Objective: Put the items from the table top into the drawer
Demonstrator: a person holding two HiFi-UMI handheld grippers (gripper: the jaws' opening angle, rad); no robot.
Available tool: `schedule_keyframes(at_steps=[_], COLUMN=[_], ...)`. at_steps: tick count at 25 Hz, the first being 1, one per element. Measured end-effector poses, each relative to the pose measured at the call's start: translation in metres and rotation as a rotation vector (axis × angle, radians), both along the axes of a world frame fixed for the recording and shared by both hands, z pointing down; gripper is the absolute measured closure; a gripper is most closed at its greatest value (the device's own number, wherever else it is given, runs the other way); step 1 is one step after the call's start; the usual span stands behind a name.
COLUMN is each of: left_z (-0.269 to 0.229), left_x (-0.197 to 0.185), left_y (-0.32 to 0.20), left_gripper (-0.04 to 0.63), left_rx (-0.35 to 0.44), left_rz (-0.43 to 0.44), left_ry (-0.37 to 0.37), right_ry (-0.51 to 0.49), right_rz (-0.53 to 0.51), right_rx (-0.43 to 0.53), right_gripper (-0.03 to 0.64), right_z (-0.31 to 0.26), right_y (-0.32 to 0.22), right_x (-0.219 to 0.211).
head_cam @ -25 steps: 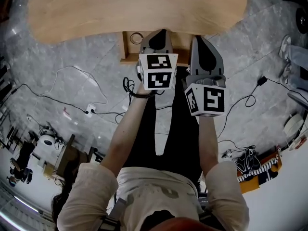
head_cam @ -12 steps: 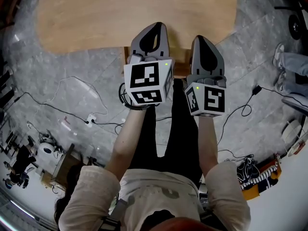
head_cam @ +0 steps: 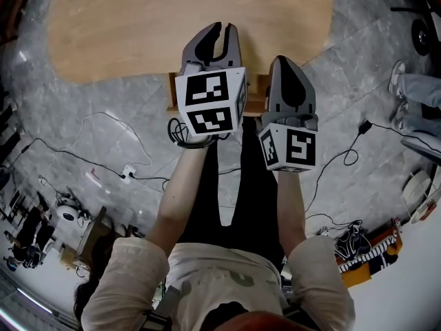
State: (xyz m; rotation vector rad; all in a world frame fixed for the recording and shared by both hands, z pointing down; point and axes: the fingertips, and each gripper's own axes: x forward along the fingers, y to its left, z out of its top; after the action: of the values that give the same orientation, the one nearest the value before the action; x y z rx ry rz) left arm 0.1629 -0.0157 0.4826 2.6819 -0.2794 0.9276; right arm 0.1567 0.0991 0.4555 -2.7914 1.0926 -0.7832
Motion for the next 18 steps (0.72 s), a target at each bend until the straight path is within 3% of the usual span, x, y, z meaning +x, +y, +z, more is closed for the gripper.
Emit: schedule_keyframes(at_steps=[3,9,18], left_z=[0.016,0.077,0.146], left_x=[0.037,0.112,0.166], left_y=[0.002,-0.012,-0.032], left_gripper=[0.494,0.471,0.471], left_rx=[-0.004,-0.113,-0.053], left_rz=[0.026,-0.053,-0.12], left_ry=[-0.02,-0.13,-0.286], right_ry=[-0.006,-0.028,-0.052], right_rz=[-0.002,0.019,0.063], right_rx=[0.004,0.01,-0.012], right_gripper=[0.612,0.612,0.612], right_z=[0.003,0.015,0.034], right_y=[0.006,0.02,0.043], right_x=[0.012,0.041,0.092])
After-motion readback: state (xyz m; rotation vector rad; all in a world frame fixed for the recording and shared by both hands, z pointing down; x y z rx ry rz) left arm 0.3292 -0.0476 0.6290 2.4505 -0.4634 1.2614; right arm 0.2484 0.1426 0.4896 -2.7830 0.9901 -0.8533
